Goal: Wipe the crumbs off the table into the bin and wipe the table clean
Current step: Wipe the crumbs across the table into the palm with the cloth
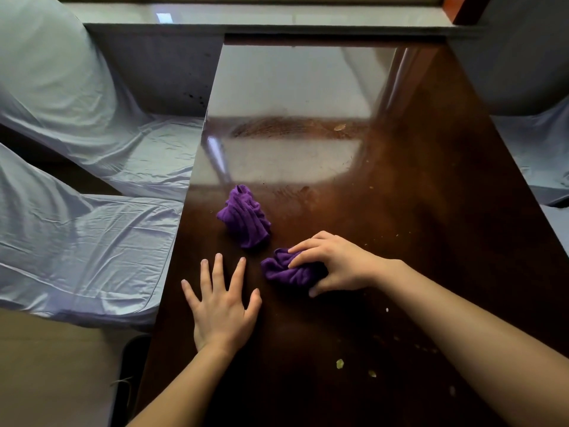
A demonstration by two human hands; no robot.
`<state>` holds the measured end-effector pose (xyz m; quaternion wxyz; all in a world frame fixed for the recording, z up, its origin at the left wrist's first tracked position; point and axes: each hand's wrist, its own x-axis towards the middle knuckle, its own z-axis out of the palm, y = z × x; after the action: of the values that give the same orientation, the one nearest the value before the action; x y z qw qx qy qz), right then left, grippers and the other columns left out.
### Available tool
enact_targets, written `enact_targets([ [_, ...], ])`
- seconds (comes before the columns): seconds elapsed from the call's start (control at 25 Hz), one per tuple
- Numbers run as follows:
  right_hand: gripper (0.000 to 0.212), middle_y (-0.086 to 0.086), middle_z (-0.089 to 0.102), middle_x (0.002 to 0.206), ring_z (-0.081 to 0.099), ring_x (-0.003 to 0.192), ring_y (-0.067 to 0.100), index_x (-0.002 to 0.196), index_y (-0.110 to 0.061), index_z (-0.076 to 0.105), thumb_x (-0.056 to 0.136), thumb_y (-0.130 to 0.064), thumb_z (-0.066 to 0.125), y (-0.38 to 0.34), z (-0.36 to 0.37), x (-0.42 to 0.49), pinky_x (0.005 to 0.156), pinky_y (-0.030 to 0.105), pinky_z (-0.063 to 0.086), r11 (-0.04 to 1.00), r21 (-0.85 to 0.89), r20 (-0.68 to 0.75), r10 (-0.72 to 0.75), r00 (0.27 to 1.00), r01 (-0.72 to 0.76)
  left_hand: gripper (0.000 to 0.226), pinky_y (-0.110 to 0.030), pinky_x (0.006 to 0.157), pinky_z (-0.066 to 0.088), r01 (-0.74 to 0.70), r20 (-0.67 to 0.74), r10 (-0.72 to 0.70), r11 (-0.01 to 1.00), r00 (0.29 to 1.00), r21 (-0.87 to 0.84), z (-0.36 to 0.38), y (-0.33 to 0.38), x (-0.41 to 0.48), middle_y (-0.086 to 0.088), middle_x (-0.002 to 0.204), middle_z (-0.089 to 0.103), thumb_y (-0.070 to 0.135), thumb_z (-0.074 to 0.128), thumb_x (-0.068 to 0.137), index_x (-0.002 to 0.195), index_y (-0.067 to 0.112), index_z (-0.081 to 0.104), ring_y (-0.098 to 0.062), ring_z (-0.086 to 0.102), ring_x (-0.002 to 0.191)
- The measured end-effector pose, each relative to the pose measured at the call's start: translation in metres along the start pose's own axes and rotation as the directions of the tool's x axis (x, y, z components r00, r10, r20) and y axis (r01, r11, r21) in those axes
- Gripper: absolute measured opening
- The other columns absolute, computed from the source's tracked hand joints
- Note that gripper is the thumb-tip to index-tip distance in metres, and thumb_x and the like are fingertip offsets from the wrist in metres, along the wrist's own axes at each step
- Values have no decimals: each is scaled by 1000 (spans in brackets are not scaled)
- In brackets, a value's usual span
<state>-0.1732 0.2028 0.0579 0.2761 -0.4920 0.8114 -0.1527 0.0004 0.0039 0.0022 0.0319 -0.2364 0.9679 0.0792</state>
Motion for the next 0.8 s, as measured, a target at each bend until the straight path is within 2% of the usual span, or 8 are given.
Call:
enact_targets([
  [0.12,71,-16,46,147,36,130,15,132,-42,53,70,-76,60,-4,12,1,99,36,37,992,-112,-94,45,995,-56,73,-64,115,-2,2,-1,-2,1000,1000,9,1,-1,0,-8,163,14,64,20,81,150,40,23,-29,-3,150],
  [0.24,49,-18,52,141,42,124,18,122,-40,60,82,-68,56,-13,30,2,93,38,39,986,-163,-217,11,976,-48,71,-64,115,-1,3,-6,-3,1000,1000,13,3,-2,0,-8,162,16,63,21,82,149,40,24,-29,-1,150],
  [0.32,38,-19,59,133,45,117,15,115,-38,65,85,-60,59,-11,29,-2,90,35,40,992,-128,-204,-34,978,8,70,-65,114,-1,1,-9,-1,1000,1000,14,4,-2,0,-8,162,16,63,22,83,149,40,24,-29,-1,150],
  [0.4,31,-18,65,121,48,108,11,111,-35,68,85,-53,64,-9,24,-8,88,29,41,1000,-14,-152,-28,988,26,70,-65,114,0,-1,-14,1,1000,1000,4,5,-2,1,-9,162,18,62,23,83,149,40,27,-30,1,150],
  [0.48,22,-15,68,100,53,94,4,105,-33,69,86,-44,68,-8,14,-13,83,21,44,970,239,-123,78,989,-47,70,-65,114,1,-2,-23,2,1000,1000,-4,6,-2,0,-10,161,21,61,24,82,148,39,29,-30,3,150],
  [0.6,6,-8,69,85,63,79,0,95,-26,70,89,-25,70,-5,-8,-27,75,19,49,780,618,-128,219,967,-95,69,-66,114,3,-3,-37,3,1000,999,-8,7,-2,1,-10,160,24,60,25,82,147,38,31,-31,7,150],
  [0.72,12,-4,73,83,67,77,6,94,-24,72,86,-32,68,13,-28,-79,71,17,50,698,711,-272,386,881,-87,68,-67,114,4,-7,-44,6,1000,999,-10,9,-3,1,-11,159,26,59,27,82,147,37,33,-31,9,149],
  [0.8,19,-6,76,87,70,77,7,96,-30,72,82,-42,66,31,-31,-133,68,14,50,688,713,-362,527,769,-136,68,-68,113,5,-12,-57,11,1000,998,-20,10,-2,1,-12,158,27,58,30,82,146,35,35,-32,11,149],
])
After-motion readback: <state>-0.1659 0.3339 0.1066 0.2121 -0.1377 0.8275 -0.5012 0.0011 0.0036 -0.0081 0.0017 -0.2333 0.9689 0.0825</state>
